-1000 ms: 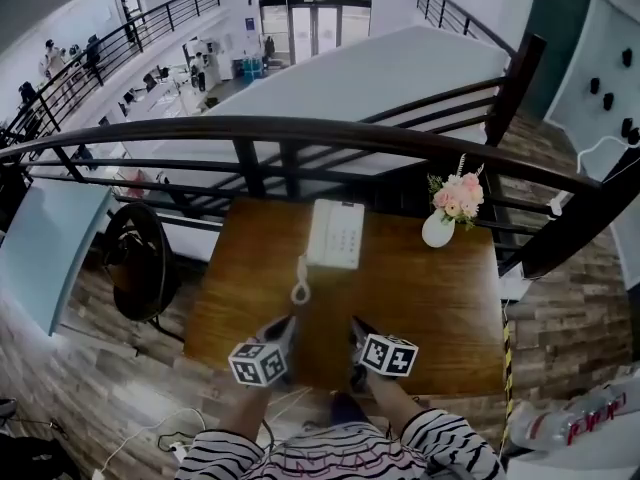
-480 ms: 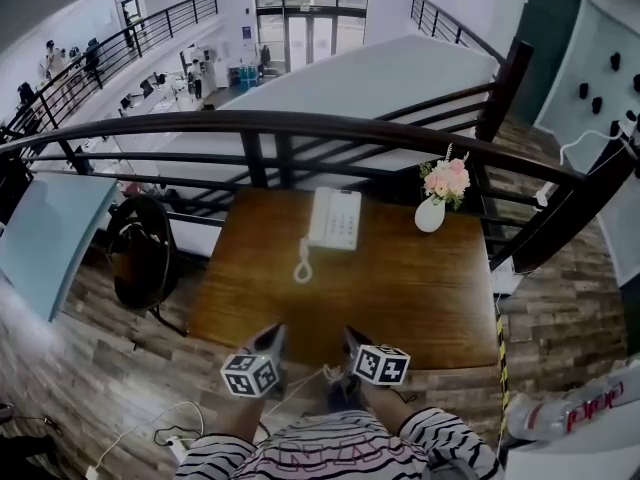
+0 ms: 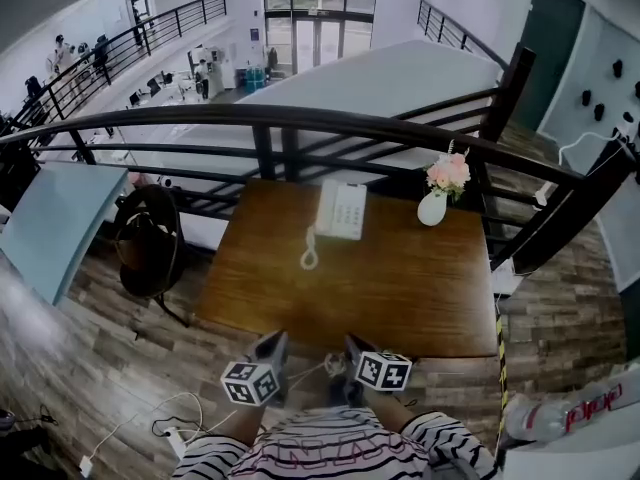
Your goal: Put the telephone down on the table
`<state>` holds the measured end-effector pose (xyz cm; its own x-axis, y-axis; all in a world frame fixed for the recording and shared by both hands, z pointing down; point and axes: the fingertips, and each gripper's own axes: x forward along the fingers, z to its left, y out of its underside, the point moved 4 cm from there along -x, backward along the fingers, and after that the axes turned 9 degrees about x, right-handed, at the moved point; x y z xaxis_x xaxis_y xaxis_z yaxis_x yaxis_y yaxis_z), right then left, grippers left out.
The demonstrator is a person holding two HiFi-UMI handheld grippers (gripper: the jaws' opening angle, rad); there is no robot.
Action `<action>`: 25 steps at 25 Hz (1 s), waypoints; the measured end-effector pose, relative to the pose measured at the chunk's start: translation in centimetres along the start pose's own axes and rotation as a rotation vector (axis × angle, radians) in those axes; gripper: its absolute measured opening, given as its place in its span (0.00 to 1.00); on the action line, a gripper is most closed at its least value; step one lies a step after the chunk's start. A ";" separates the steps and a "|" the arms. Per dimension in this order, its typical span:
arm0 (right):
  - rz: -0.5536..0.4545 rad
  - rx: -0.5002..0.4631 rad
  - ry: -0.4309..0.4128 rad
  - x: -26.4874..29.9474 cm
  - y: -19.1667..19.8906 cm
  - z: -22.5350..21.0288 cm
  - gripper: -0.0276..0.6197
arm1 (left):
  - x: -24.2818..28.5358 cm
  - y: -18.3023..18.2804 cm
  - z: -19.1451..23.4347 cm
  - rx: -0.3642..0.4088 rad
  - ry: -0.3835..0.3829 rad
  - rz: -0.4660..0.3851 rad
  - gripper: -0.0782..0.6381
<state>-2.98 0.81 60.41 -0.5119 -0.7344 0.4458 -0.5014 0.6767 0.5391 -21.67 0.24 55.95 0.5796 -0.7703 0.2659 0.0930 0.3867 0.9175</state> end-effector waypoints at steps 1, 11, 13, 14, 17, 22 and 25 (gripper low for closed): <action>0.003 -0.001 -0.002 -0.2 0.3 0.2 0.04 | -0.5 0.1 -0.1 0.005 -0.002 0.000 0.11; 0.032 0.002 -0.013 -0.6 2.4 1.0 0.04 | -3.5 1.2 -0.4 -0.009 -0.025 -0.011 0.11; 0.031 0.000 -0.008 -0.7 2.4 1.2 0.04 | -4.0 1.3 -0.3 -0.014 -0.036 -0.009 0.11; 0.031 0.003 -0.007 -0.8 2.3 1.3 0.04 | -4.2 1.3 -0.3 -0.017 -0.042 -0.008 0.11; 0.027 0.024 -0.009 -0.7 2.4 1.2 0.04 | -4.6 1.7 0.0 -0.027 -0.056 -0.005 0.11; 0.030 0.027 -0.005 -1.0 2.9 1.2 0.04 | -5.2 2.1 0.0 -0.026 -0.061 -0.004 0.11; 0.030 0.027 -0.008 -1.1 3.0 1.3 0.04 | -5.3 2.2 -0.2 -0.026 -0.056 -0.003 0.11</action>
<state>-4.82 3.72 60.66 -0.5323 -0.7132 0.4560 -0.5043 0.6999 0.5058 -24.37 5.31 56.48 0.5334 -0.7981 0.2801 0.1163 0.3972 0.9104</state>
